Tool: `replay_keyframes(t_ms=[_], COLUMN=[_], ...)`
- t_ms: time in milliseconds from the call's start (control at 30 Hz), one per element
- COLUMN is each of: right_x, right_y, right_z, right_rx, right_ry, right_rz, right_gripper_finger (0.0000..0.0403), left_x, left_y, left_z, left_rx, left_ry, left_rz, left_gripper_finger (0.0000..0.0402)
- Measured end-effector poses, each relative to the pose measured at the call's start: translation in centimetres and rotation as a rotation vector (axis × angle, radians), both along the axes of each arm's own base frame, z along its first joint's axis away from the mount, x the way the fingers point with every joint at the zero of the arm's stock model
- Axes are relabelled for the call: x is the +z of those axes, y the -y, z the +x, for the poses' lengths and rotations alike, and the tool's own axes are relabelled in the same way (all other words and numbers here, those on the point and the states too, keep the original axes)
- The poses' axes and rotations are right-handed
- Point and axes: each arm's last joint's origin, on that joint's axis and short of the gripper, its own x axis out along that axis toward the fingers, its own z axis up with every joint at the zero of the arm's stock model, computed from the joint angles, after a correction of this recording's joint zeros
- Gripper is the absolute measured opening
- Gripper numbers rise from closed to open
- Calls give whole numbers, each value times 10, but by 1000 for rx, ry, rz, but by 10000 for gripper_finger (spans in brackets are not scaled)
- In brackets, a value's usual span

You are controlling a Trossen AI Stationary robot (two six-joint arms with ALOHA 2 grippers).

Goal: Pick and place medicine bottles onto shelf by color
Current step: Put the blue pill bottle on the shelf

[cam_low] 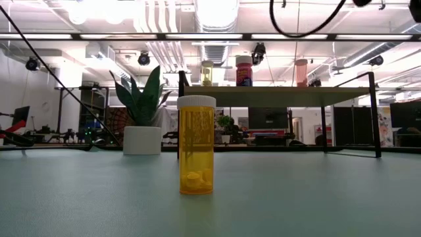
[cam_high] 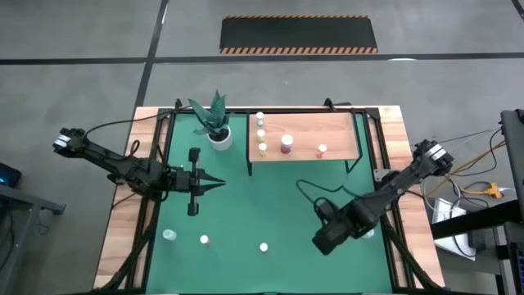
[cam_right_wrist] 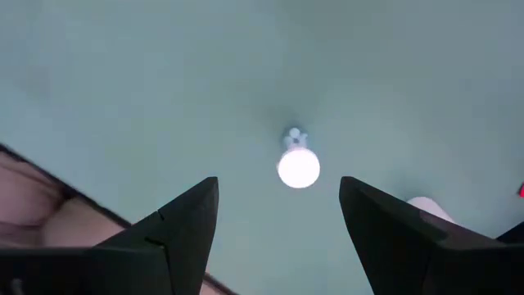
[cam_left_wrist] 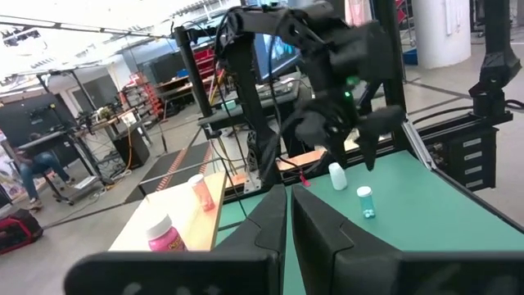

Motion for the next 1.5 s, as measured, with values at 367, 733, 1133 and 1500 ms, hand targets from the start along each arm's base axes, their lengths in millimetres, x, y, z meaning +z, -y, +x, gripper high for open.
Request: replay_keyframes(t_ms=[367,733,1133,1500], right_x=[-37,-53,-72,-81], right_y=[-19,-20,-21,-19], right_z=[9,4,6,3], right_rx=[67,79,78,76], right_ry=[-124,-158,-129,-150], right_rz=[-37,-85,-85,-87], right_gripper_finger=[238,230,205,120], left_x=[0,0,0,0], left_y=[0,0,0,0], left_z=[0,0,0,0], left_rx=[1,1,1,1], left_ry=[0,-1,-2,-3], left_rz=[0,0,1,1], left_gripper_finger=[4,4,4,4])
